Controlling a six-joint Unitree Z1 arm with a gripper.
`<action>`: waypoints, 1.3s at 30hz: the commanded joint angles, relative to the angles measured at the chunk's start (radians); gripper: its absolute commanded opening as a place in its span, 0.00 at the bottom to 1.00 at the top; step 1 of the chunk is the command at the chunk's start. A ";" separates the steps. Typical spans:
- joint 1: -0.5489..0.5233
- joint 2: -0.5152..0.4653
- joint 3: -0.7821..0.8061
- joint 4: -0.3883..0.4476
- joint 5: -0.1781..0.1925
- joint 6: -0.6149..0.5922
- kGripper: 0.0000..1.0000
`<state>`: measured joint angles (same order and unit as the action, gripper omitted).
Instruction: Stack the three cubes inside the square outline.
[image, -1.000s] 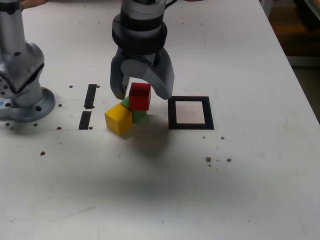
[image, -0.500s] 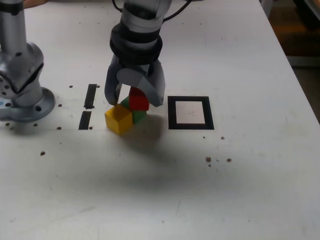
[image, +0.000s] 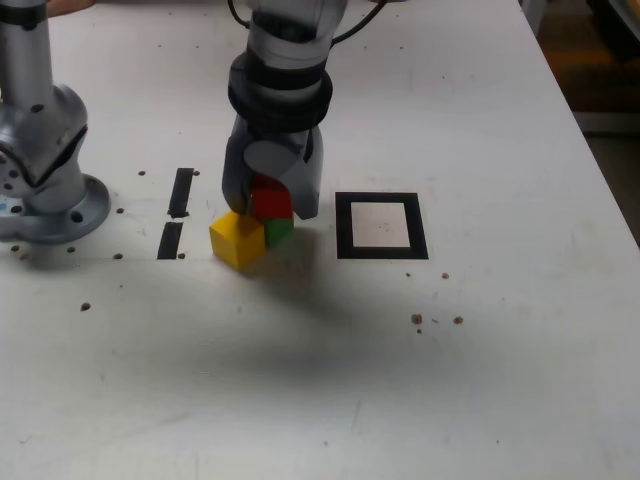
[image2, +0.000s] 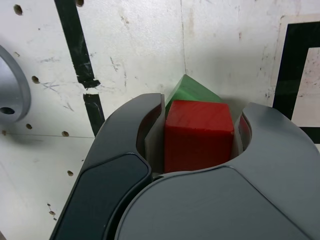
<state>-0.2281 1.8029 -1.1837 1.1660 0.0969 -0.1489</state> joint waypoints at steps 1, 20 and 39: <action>0.002 -0.026 -0.025 0.035 0.012 -0.010 0.14; -0.012 0.238 -0.537 0.239 0.091 -0.042 0.13; 0.044 0.354 -0.474 0.136 0.034 -0.006 0.13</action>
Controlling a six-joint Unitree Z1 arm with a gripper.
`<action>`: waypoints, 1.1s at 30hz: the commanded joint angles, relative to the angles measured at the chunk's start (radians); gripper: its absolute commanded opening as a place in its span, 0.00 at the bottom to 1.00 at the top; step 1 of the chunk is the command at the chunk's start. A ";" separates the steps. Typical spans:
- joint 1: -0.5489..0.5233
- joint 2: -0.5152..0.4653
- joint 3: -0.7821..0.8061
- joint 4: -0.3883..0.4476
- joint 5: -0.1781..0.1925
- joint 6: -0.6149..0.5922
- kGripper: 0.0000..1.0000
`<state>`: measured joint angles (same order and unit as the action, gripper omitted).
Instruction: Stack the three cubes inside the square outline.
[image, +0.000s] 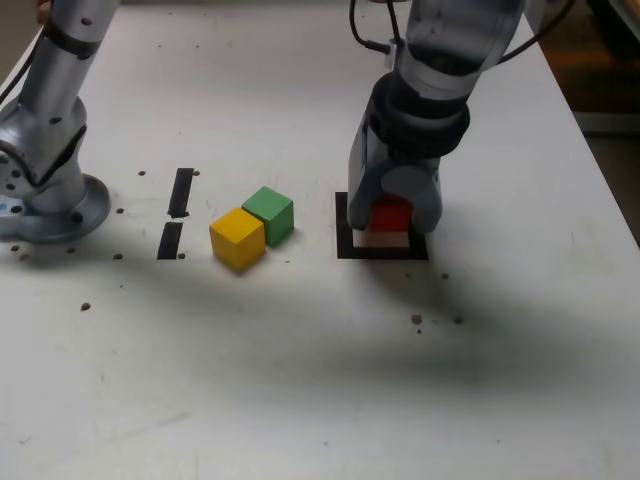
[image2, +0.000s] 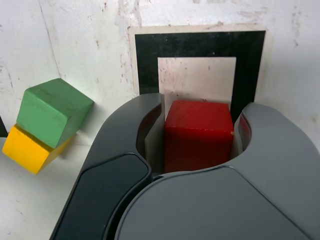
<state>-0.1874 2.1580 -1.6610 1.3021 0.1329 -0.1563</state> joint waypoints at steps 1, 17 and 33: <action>0.007 0.000 0.007 -0.001 -0.003 0.004 0.13; 0.031 0.004 0.047 -0.027 -0.034 0.028 0.31; 0.036 -0.052 0.061 -0.005 -0.041 0.038 0.96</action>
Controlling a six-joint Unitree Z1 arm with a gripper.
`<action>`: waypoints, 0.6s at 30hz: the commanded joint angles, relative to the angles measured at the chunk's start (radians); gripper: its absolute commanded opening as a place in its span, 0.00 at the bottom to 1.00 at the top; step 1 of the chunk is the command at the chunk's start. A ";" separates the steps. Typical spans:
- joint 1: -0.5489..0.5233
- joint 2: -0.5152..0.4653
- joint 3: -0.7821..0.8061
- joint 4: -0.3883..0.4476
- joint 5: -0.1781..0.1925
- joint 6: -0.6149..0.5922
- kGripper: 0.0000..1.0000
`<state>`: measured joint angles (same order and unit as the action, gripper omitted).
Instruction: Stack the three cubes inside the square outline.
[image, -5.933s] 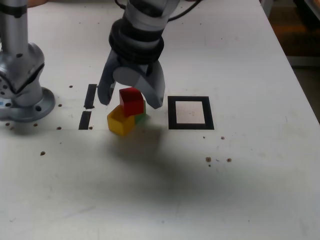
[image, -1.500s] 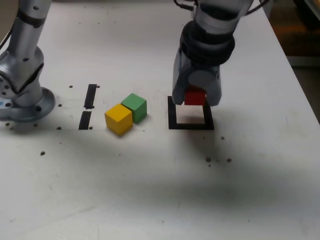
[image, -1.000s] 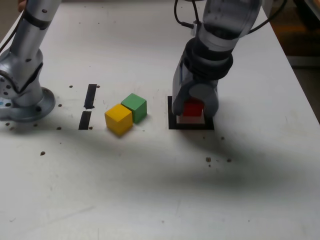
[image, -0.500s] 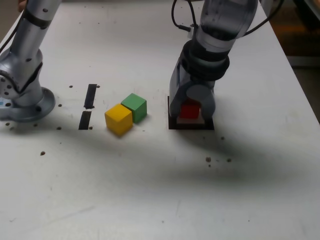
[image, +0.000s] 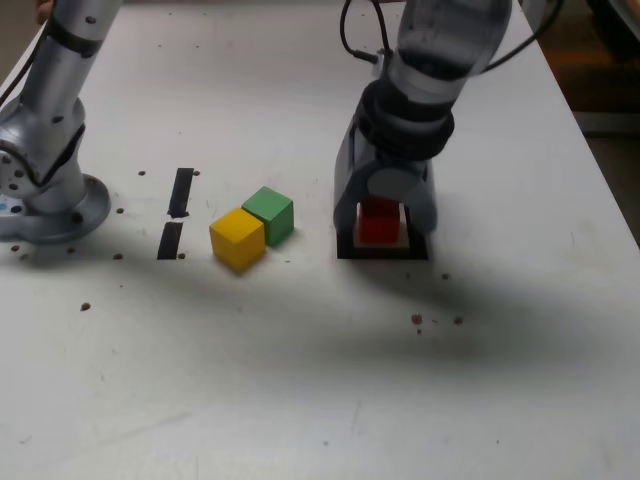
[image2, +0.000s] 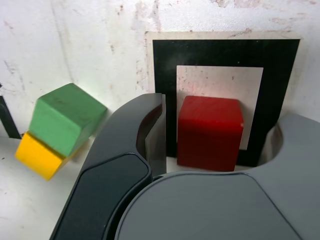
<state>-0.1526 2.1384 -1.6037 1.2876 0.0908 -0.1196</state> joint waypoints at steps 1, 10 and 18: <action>0.001 -0.051 0.009 0.020 0.002 0.002 0.97; -0.083 -0.424 0.248 0.082 0.032 0.099 0.99; -0.273 -0.493 0.438 0.065 -0.008 0.181 0.94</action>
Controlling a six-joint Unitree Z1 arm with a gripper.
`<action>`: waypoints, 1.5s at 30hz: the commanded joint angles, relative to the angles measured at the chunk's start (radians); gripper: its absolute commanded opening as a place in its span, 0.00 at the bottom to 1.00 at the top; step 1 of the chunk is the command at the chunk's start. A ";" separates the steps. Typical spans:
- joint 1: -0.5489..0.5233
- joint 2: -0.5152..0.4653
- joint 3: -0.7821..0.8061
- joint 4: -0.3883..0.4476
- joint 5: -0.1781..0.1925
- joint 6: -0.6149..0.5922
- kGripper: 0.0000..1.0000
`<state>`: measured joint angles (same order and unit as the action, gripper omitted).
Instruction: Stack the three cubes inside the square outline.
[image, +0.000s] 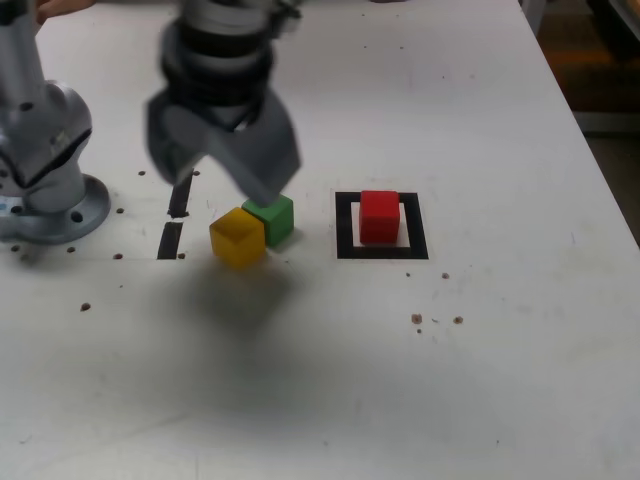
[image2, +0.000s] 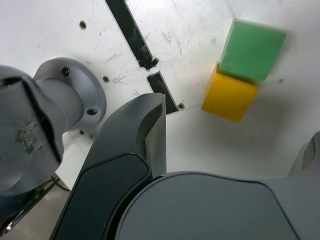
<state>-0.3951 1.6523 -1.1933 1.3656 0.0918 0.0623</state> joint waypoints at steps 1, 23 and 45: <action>-0.054 -0.006 0.049 -0.025 -0.015 -0.003 0.94; -0.156 0.085 0.226 -0.272 0.007 -0.015 0.82; -0.145 0.122 0.277 -0.378 0.088 -0.080 0.41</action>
<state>-0.5415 1.7693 -0.9178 0.9902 0.1806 -0.0158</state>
